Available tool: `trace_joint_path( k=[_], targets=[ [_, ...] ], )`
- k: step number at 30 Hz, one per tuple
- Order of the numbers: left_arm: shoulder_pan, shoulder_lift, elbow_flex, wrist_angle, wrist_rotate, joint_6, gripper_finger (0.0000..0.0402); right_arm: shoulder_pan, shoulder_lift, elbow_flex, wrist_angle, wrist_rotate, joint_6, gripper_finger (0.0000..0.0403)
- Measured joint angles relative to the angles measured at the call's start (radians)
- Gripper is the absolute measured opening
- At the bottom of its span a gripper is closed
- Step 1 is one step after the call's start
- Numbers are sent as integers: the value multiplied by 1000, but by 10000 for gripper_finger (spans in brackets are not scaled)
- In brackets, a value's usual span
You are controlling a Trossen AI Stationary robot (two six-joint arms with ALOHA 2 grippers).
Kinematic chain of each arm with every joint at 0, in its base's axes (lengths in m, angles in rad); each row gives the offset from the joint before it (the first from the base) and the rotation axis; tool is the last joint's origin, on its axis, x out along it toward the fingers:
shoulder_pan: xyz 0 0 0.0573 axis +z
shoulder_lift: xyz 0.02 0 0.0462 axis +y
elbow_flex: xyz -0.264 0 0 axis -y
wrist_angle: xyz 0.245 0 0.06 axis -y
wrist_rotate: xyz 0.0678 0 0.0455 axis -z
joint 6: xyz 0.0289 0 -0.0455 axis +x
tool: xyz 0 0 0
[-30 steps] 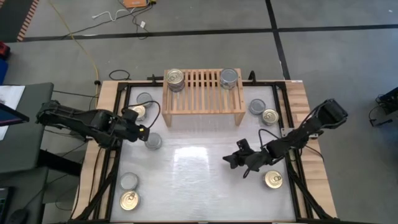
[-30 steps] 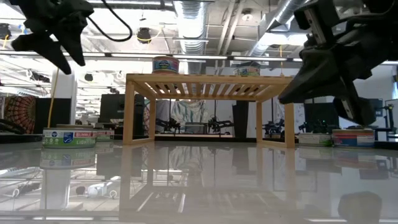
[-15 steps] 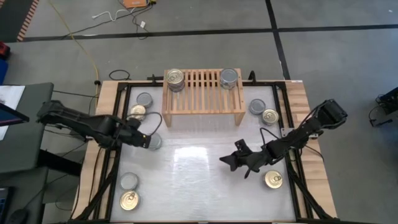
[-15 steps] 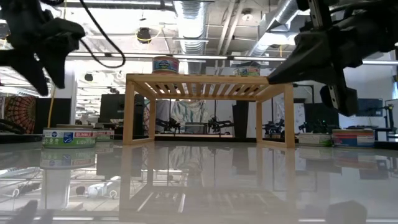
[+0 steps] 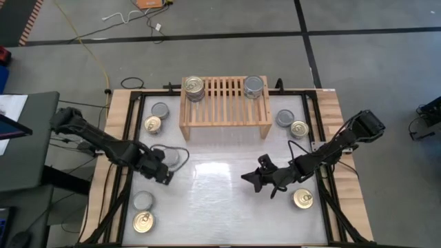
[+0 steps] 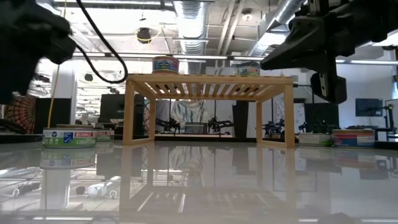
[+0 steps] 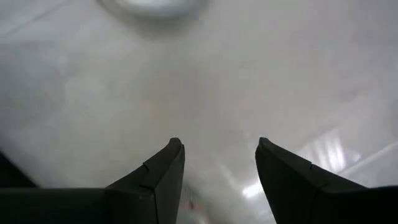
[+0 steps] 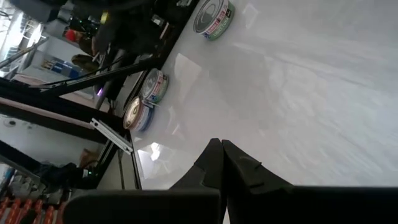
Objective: Stack canned seafood by type on shelf
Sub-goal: Put the green tuna can on the shelf aligned with the other green tuna cans
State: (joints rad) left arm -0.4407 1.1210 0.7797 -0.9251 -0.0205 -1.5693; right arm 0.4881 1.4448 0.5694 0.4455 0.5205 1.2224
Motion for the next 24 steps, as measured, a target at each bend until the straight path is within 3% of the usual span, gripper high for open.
trace_joint_path(
  k=[14,24],
  targets=[
    [-226,186,67,-35,278,-97,190,0,0,0,-4,0,0,25],
    [-261,330,67,11,335,-98,190,0,0,0,-4,-1,16,25]
  ],
)
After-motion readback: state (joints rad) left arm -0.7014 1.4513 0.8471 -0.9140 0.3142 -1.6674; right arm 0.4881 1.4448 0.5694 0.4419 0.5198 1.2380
